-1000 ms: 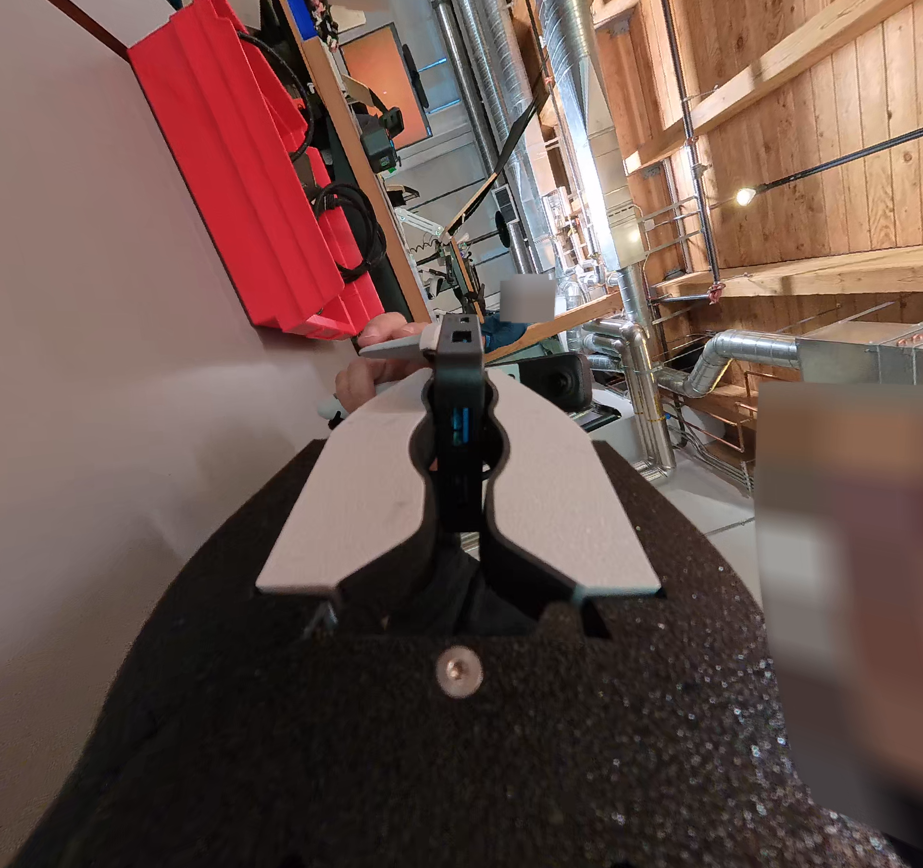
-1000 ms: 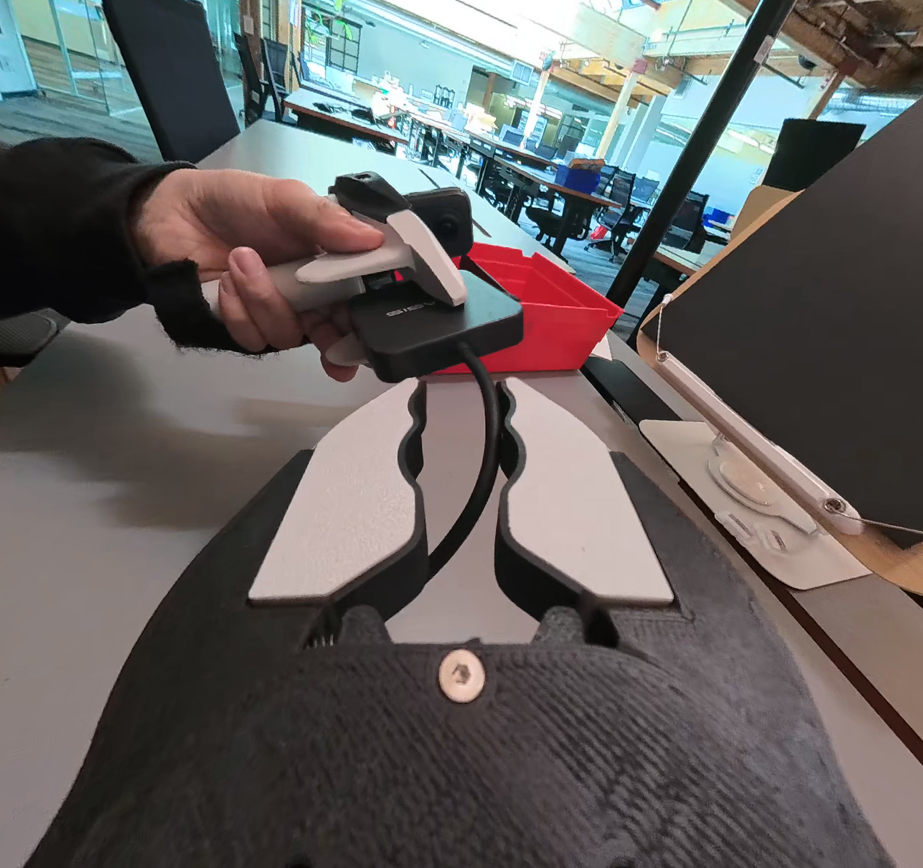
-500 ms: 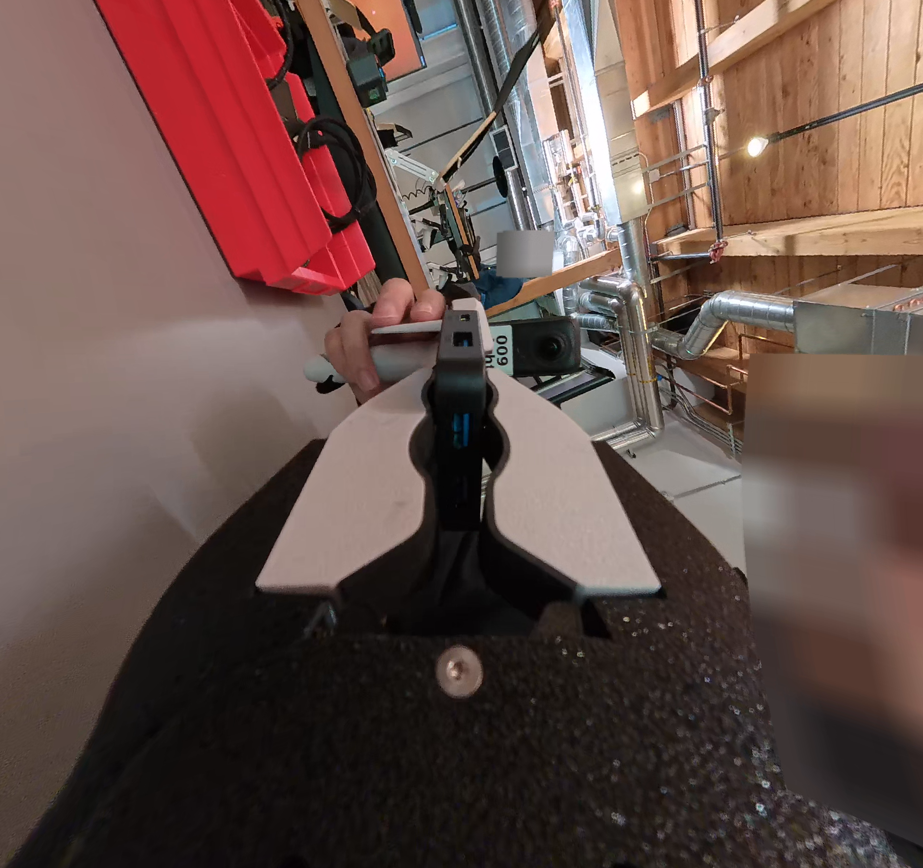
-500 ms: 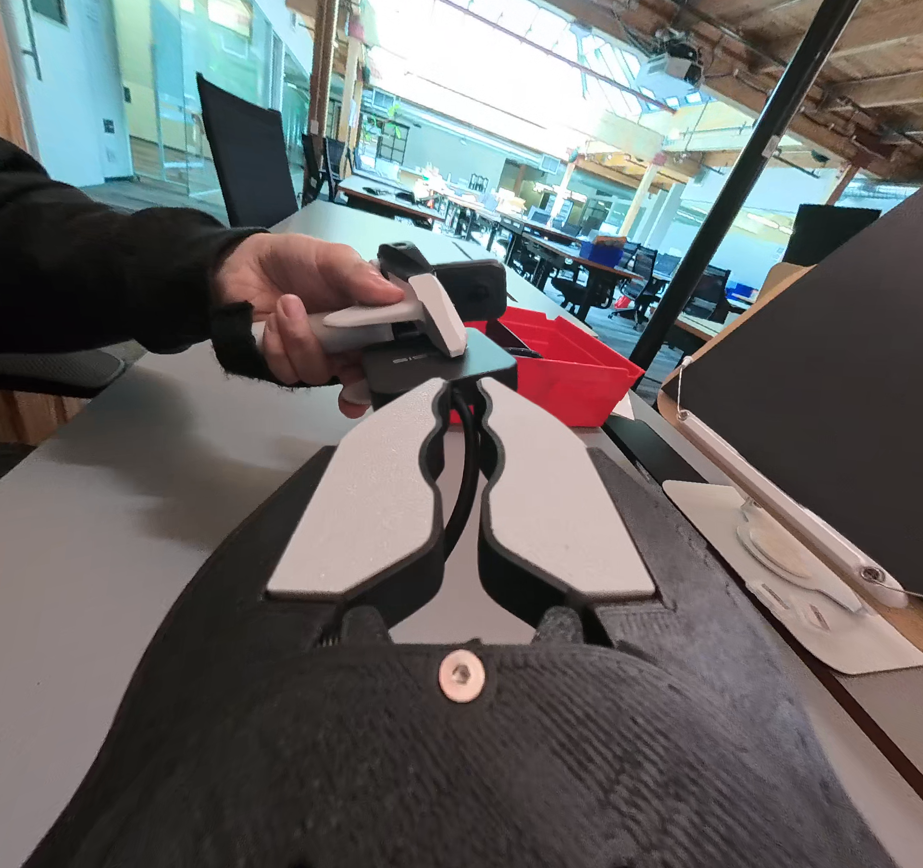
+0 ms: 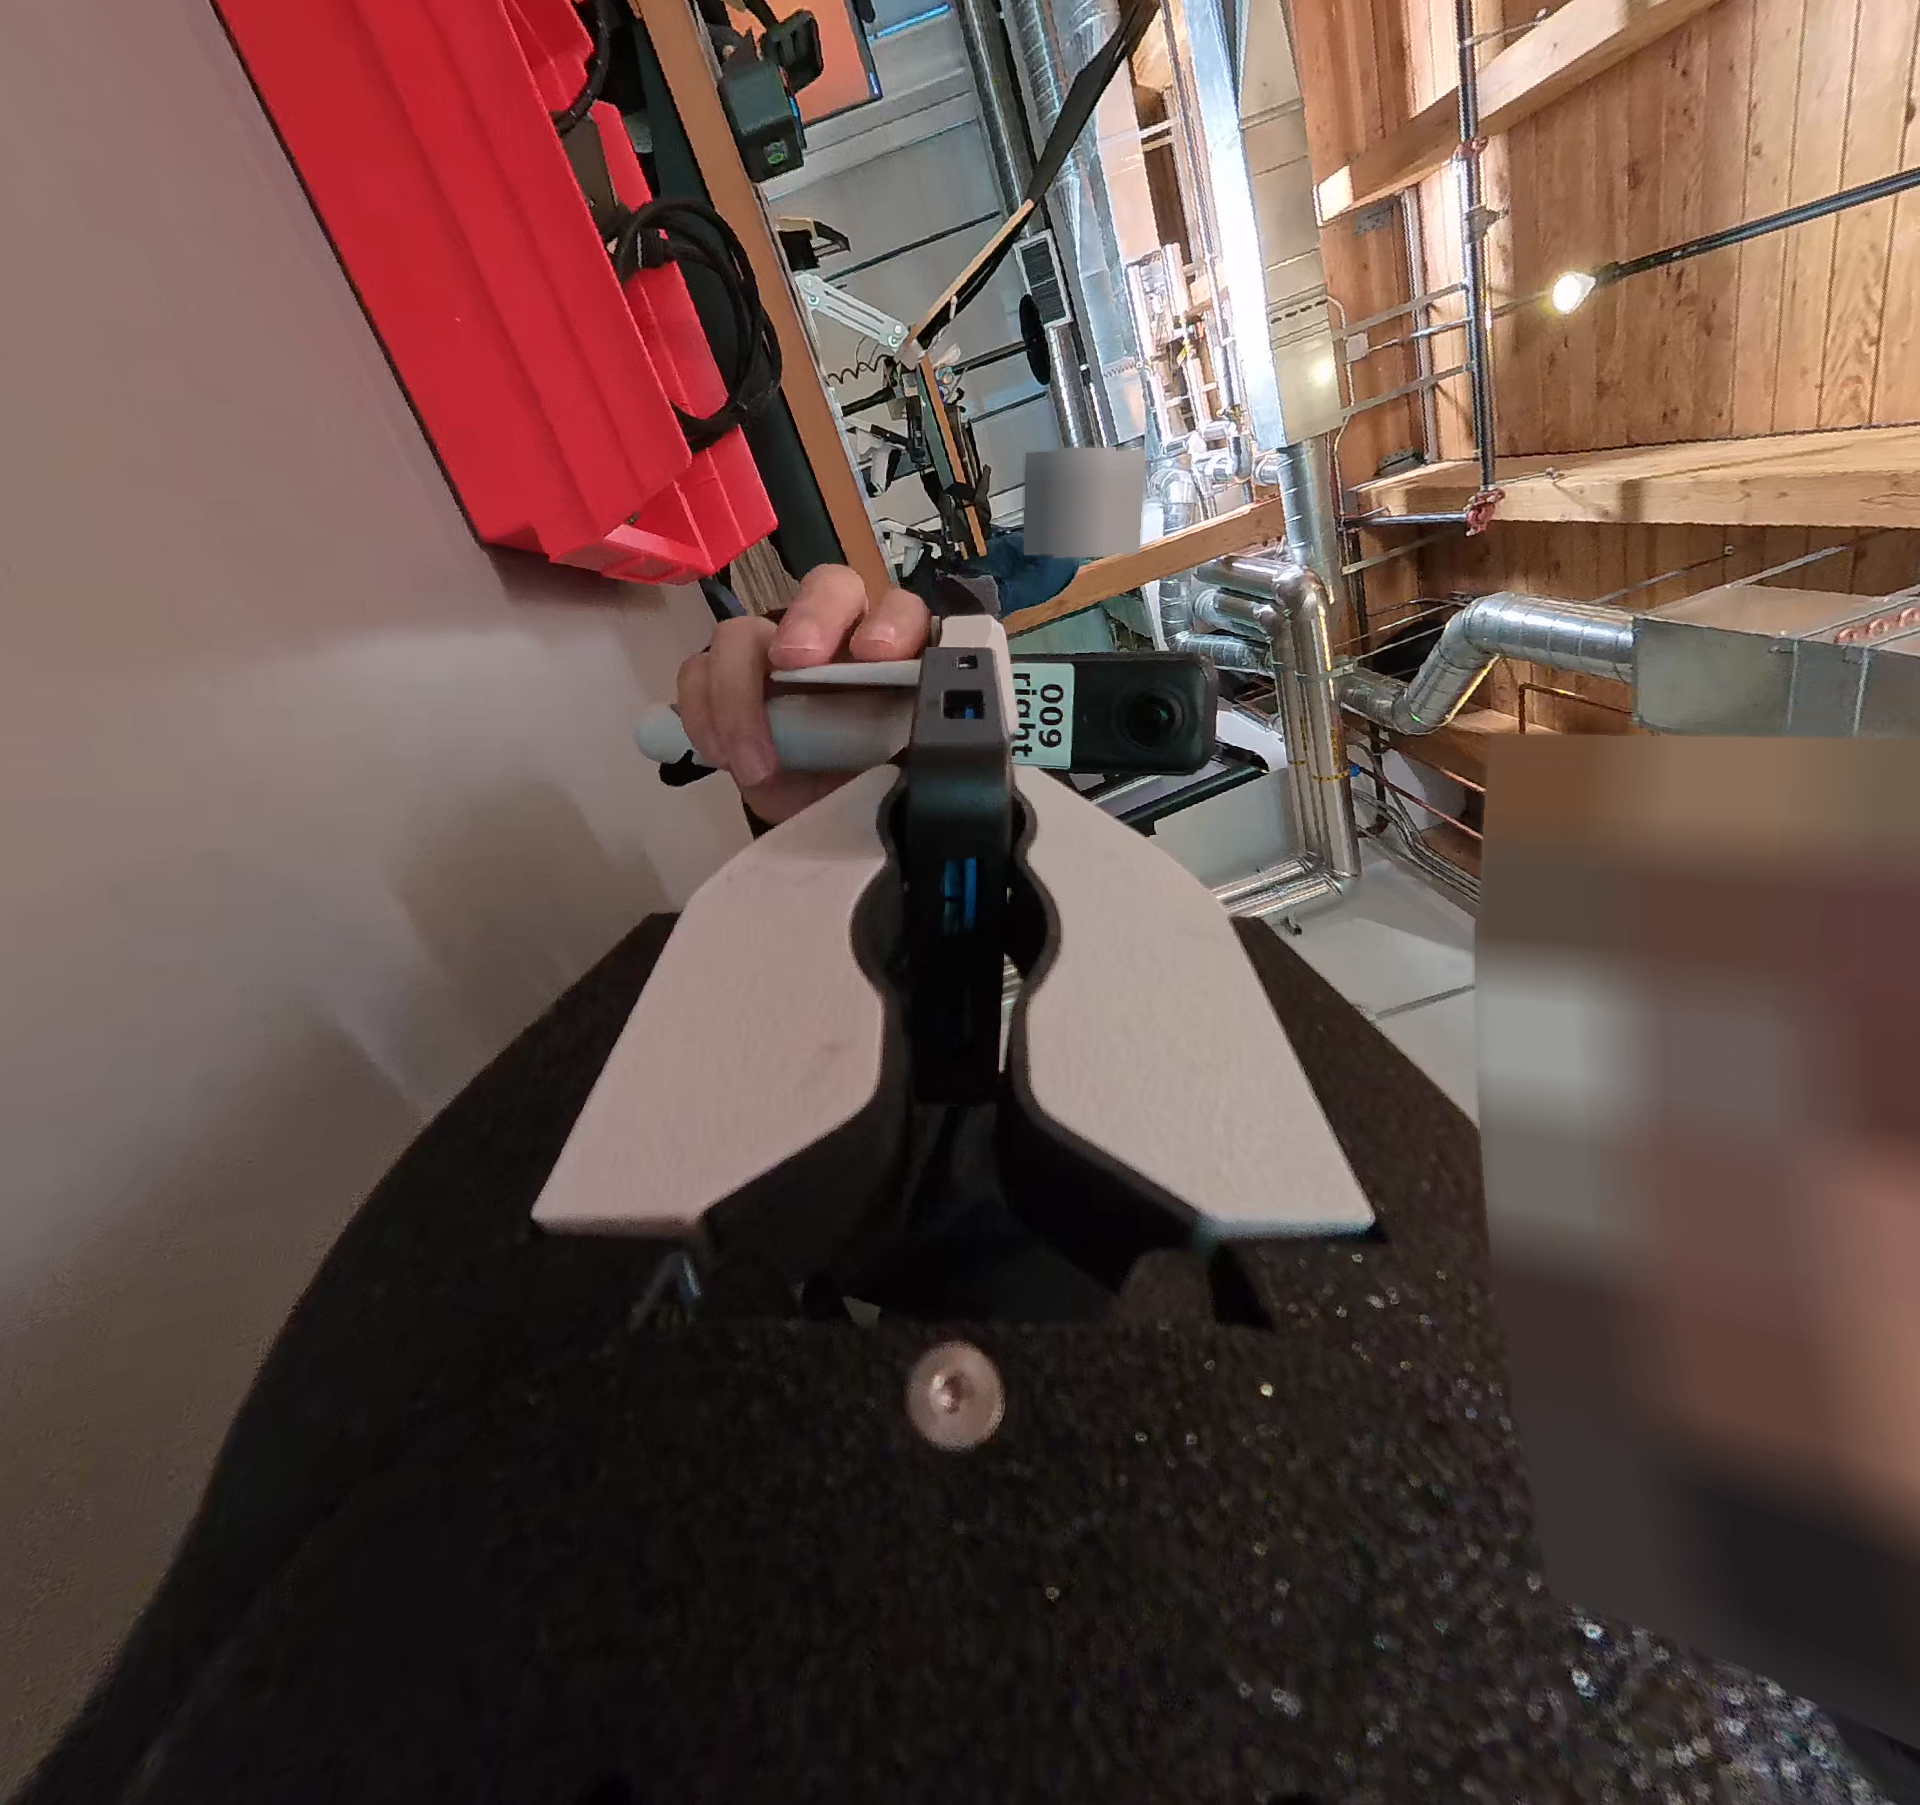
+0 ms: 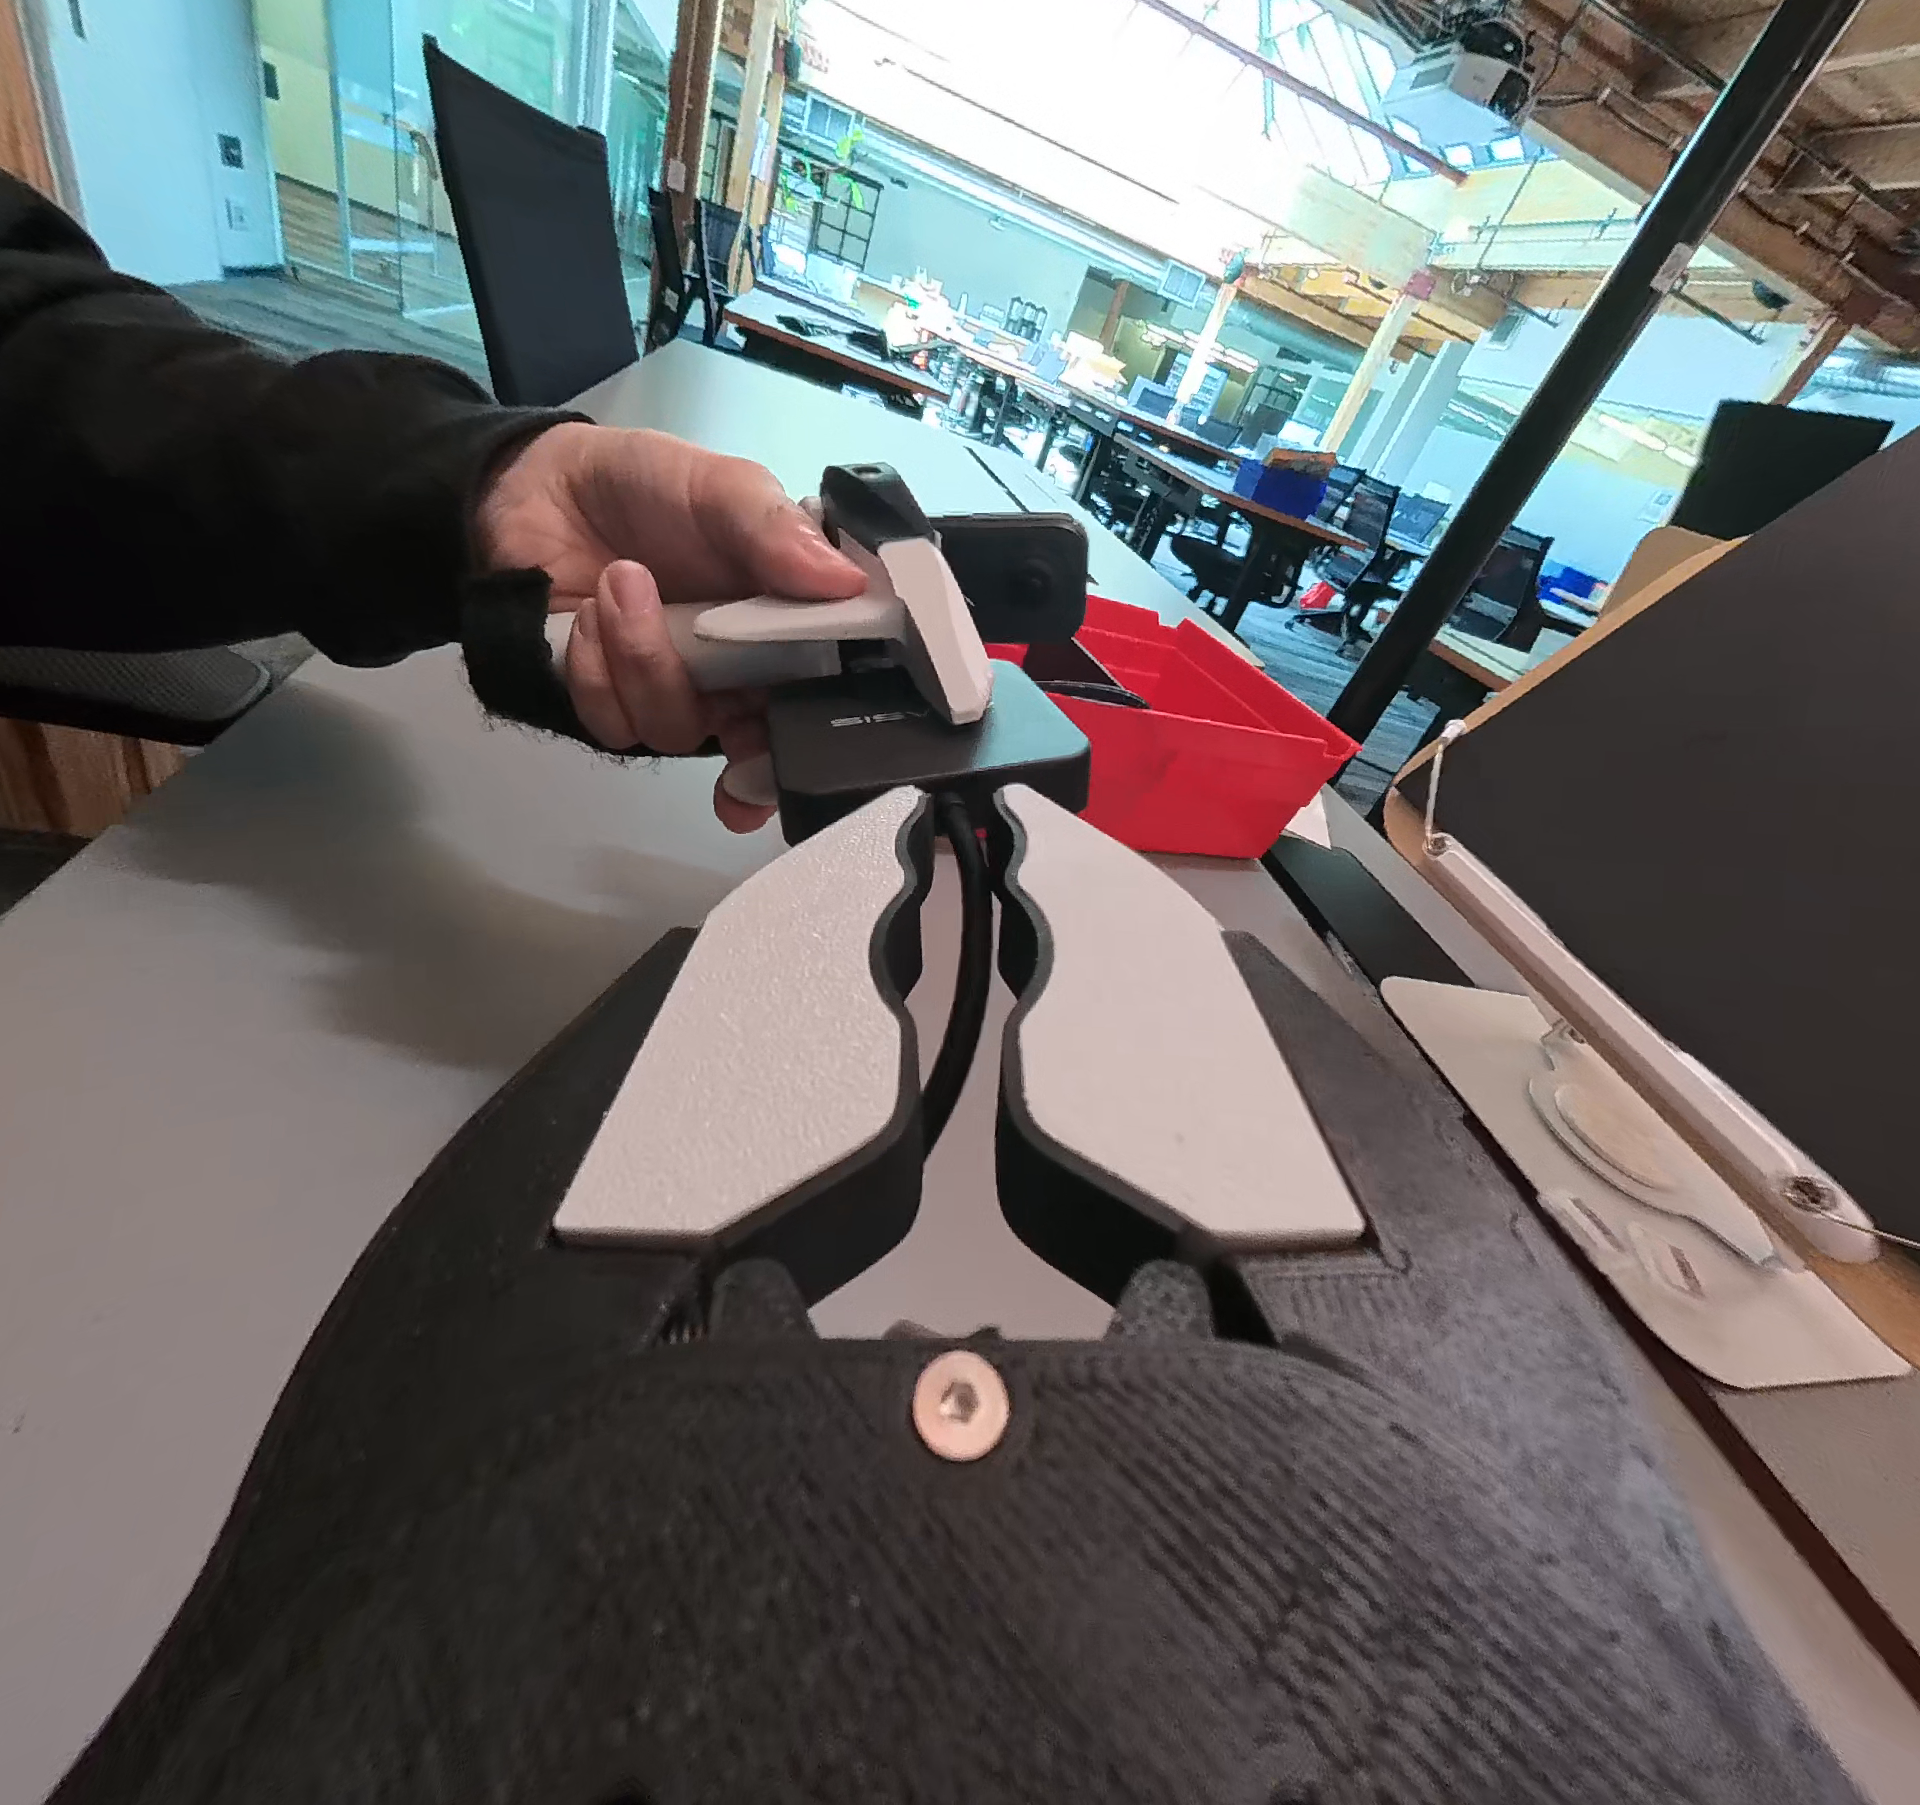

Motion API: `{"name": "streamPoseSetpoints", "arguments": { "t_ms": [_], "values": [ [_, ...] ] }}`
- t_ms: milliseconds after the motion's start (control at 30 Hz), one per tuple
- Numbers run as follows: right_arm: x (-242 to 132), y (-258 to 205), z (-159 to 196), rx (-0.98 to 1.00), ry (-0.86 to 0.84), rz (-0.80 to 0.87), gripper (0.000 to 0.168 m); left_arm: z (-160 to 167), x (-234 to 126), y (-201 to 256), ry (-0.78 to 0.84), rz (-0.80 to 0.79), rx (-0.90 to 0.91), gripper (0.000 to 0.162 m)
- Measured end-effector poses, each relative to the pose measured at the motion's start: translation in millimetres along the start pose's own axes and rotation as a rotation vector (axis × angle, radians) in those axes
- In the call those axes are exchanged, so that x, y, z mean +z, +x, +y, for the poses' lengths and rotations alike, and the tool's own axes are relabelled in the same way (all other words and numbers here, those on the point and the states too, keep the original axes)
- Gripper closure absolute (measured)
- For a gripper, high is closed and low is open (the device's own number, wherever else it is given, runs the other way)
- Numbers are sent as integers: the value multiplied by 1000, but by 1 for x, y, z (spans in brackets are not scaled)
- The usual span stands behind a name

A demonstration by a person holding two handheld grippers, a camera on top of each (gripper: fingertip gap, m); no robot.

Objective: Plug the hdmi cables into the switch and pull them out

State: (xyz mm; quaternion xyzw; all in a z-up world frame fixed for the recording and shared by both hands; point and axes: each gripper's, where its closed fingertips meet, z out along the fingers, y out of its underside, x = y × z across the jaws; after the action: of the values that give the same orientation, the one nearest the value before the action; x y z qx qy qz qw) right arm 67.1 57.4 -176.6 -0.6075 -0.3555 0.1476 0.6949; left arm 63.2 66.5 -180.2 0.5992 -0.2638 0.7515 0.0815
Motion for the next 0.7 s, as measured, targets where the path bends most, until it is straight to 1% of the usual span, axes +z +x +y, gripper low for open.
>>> {"name": "streamPoseSetpoints", "arguments": {
  "t_ms": [100,167,267,333,400,533,567,633,700],
  "values": [
    [5,-6,2,39,-15,-30,163,-4,-3,-1,16,-9,-2,148],
    [11,-5,1,22,-11,14,163,-11,-6,-1,47,-6,8,148],
    [18,-1,-2,71,22,63,163,-22,-9,3,95,-9,68,148],
    [19,3,-5,135,48,81,163,-28,-10,5,126,-27,123,143],
    [17,12,-6,201,70,131,163,-37,-14,7,174,-64,202,134],
    [9,31,-2,353,117,204,164,-59,-35,9,327,-228,453,133],
    [7,35,0,400,131,220,164,-61,-38,9,342,-261,502,133],
    [6,40,3,514,164,224,164,-58,-37,12,312,-285,586,133],
    [6,42,4,589,198,219,164,-51,-33,9,245,-328,681,130]
  ]
}}
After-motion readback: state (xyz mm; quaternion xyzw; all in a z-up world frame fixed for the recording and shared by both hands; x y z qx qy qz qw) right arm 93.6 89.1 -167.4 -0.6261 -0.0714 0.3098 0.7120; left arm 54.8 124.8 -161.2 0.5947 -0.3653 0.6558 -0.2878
